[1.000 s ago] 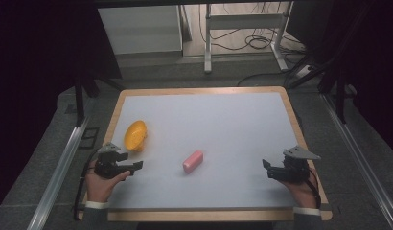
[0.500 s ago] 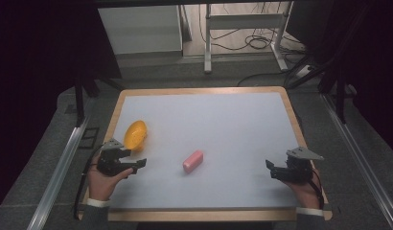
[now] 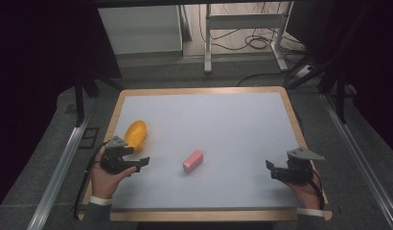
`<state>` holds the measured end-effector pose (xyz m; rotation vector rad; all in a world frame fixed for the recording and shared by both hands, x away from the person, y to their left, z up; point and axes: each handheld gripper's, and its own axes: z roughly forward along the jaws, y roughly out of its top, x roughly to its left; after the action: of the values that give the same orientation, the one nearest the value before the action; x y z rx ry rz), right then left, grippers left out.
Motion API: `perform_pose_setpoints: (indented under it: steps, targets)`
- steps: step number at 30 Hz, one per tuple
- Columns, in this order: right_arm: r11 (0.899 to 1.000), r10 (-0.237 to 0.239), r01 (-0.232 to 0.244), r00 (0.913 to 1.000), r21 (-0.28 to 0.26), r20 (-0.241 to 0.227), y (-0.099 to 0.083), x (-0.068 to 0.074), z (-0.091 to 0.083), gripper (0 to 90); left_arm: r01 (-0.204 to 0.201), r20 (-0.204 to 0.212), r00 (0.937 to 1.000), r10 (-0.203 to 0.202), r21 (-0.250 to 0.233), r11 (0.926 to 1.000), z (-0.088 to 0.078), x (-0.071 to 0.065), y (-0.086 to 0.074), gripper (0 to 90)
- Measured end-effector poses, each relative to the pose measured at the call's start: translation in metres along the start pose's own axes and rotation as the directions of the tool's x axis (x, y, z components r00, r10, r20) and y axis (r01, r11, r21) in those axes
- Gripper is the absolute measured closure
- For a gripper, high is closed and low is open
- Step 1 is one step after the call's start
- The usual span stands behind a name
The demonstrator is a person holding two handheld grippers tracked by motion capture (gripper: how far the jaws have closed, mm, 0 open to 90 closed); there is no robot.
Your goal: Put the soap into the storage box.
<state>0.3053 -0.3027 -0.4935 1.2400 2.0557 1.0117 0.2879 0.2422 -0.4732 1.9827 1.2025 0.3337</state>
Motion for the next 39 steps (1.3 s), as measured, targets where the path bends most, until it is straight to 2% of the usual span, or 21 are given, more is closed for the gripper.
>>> perform_pose_setpoints:
  steps: [8,21,31,39]
  targets:
    - [1.000,-0.005,0.005,0.9999,-0.003,-0.009,0.000,0.002,0.000,10.3,-0.037,0.007,0.9993,0.037,0.007,0.9993,0.001,-0.008,0.011,20.8]
    - [1.000,-0.008,0.008,0.9999,0.002,-0.011,0.000,0.002,0.001,10.3,-0.066,0.011,0.9978,0.065,0.027,0.9975,0.003,-0.018,0.020,21.0]
    - [1.000,-0.007,0.007,0.9999,0.005,-0.010,-0.001,0.001,0.002,10.3,-0.110,0.028,0.9936,0.109,0.048,0.9928,0.011,-0.030,0.029,20.9]
    - [1.000,-0.009,0.009,0.9999,0.002,-0.009,-0.001,0.002,0.001,10.5,-0.128,0.039,0.9913,0.126,0.063,0.9897,0.017,-0.037,0.033,20.9]
